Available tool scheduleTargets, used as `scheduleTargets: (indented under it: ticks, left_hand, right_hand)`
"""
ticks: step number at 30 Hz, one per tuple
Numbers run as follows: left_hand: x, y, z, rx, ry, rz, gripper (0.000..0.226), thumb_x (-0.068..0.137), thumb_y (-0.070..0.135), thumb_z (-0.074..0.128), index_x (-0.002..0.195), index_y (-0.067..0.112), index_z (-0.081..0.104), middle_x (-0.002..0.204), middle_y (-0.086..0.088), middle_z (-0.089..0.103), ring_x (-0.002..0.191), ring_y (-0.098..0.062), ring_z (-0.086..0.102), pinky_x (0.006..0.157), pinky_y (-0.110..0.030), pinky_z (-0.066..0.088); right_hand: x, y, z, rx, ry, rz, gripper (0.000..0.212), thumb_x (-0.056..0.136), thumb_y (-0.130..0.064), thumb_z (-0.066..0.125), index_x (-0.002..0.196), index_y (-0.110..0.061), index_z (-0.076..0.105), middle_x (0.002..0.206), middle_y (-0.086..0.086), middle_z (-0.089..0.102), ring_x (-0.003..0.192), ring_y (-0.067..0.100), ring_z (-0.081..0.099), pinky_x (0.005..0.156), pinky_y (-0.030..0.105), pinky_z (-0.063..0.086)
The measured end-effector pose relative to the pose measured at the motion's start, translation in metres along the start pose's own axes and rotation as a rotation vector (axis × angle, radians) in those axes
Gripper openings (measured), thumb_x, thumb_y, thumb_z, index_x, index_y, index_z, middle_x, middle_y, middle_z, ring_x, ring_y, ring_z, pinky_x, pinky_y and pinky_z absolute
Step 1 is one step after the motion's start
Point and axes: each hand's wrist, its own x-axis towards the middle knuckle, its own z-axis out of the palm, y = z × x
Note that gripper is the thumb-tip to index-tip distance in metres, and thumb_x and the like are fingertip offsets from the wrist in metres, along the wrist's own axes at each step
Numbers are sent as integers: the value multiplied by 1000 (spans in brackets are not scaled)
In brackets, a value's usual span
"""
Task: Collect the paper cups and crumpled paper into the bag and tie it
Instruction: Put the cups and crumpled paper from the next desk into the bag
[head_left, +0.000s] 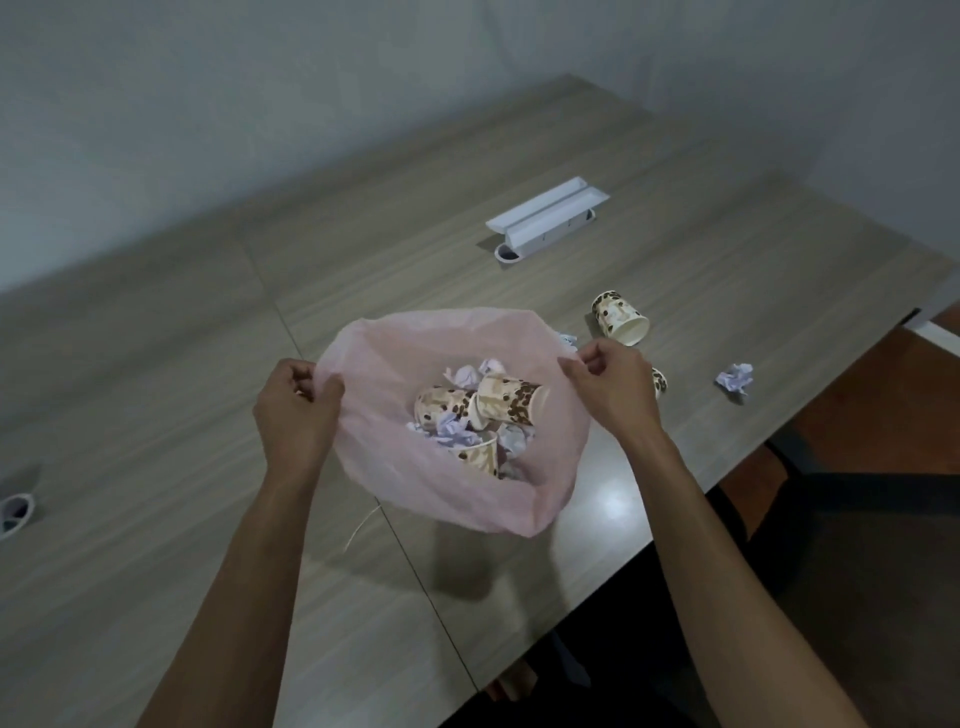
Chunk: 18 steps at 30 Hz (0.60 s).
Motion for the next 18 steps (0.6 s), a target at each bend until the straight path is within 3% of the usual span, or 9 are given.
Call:
scheduleTargets:
  ticks: [2,5,9,12,15,18]
  left_hand:
    - [-2,0,7,-23,-25,-4,11,83,8,68,86,9,58,70,6,54,59,-6,48,55,-13,39]
    - [-9,-3,23,-9,-89,-26,12,82,10,69,84,12,58,68,7,55,57,-7,49,59,-25,40]
    - [-14,0,39,-2,-114,-41,11,83,11,69,86,14,58,69,8,55,58,-5,49,55,-15,38]
    - [-16,3,48,12,-168,-15,11,82,15,70,89,17,61,72,2,59,58,-8,51,57,-23,41]
    - [-17,10,56,49,-206,4,9,83,17,70,88,20,64,75,-5,63,59,-8,52,56,-22,41]
    - [-20,16,64,47,-197,5,5,83,19,70,82,18,65,74,-9,65,58,-11,52,58,-24,41]
  right_hand:
    - [1,3,-7,44,66,-11,11,83,-22,72,78,-15,65,65,-10,58,57,2,51,56,18,38]
    - [4,19,-10,-66,-46,27,14,83,-24,73,75,-17,64,63,-10,58,58,3,51,57,20,36]
    - [9,43,-15,1,-193,81,12,85,-30,73,75,-22,71,67,-12,66,58,1,56,57,14,43]
    - [24,71,-22,166,-52,256,18,87,-36,61,81,-24,72,73,-7,70,61,12,63,60,31,52]
    - [44,98,-25,6,154,434,46,78,-57,60,105,-19,63,105,4,70,98,30,67,85,47,55]
    - [61,136,-16,-39,16,720,94,68,-65,73,131,1,47,130,18,58,117,36,58,95,41,50]
